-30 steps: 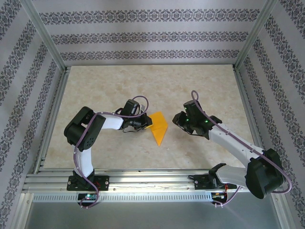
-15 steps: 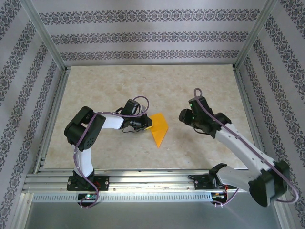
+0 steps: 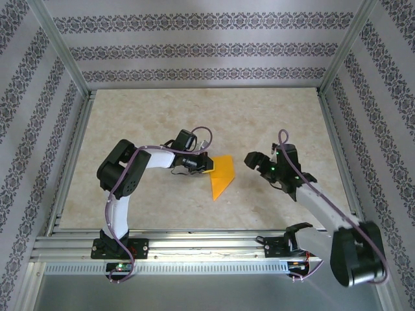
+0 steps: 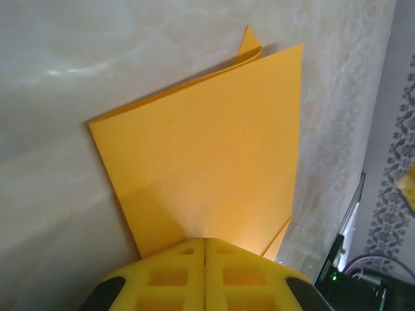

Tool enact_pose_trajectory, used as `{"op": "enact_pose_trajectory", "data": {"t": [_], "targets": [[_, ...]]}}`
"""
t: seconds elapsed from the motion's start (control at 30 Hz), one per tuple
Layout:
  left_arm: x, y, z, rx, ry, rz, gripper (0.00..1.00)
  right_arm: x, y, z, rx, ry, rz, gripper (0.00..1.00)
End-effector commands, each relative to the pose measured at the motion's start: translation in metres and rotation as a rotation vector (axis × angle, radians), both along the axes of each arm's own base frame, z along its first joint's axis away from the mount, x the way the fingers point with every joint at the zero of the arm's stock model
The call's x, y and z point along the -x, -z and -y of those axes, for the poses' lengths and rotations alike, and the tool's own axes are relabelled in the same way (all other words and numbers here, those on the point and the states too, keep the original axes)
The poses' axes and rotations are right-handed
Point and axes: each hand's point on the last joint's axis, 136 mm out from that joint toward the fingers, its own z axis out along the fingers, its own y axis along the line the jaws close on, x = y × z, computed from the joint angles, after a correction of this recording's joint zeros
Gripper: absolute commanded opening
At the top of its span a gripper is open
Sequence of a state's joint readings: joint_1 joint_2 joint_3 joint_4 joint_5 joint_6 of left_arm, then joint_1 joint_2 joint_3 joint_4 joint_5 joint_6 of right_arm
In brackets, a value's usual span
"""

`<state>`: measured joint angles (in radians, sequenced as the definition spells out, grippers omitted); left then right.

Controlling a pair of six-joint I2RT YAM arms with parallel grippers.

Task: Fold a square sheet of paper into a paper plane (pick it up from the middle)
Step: Fold the wing for the fifth time at the center of the table.

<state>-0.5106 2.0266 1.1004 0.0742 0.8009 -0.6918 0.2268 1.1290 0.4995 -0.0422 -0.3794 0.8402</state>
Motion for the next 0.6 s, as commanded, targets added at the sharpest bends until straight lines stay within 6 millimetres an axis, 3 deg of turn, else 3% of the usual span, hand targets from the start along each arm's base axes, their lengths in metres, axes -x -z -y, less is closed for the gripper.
{"op": "enact_pose_trajectory", "data": {"t": [0.0, 0.27, 0.33, 0.57], "targets": [[0.016, 0.006, 0.0, -0.035, 0.121, 0.006, 0.05, -0.004, -0.011, -0.041, -0.209, -0.113, -0.056, 0.71], [0.019, 0.006, -0.001, -0.059, 0.132, 0.004, 0.05, -0.004, 0.035, -0.053, -0.155, -0.12, -0.231, 0.58], [0.018, 0.007, -0.002, -0.065, 0.125, 0.005, 0.05, -0.002, 0.039, -0.06, -0.171, -0.153, -0.255, 0.51], [0.016, 0.025, -0.014, -0.156, 0.072, -0.031, 0.03, 0.007, 0.055, -0.063, -0.124, -0.165, -0.321, 0.48]]}}
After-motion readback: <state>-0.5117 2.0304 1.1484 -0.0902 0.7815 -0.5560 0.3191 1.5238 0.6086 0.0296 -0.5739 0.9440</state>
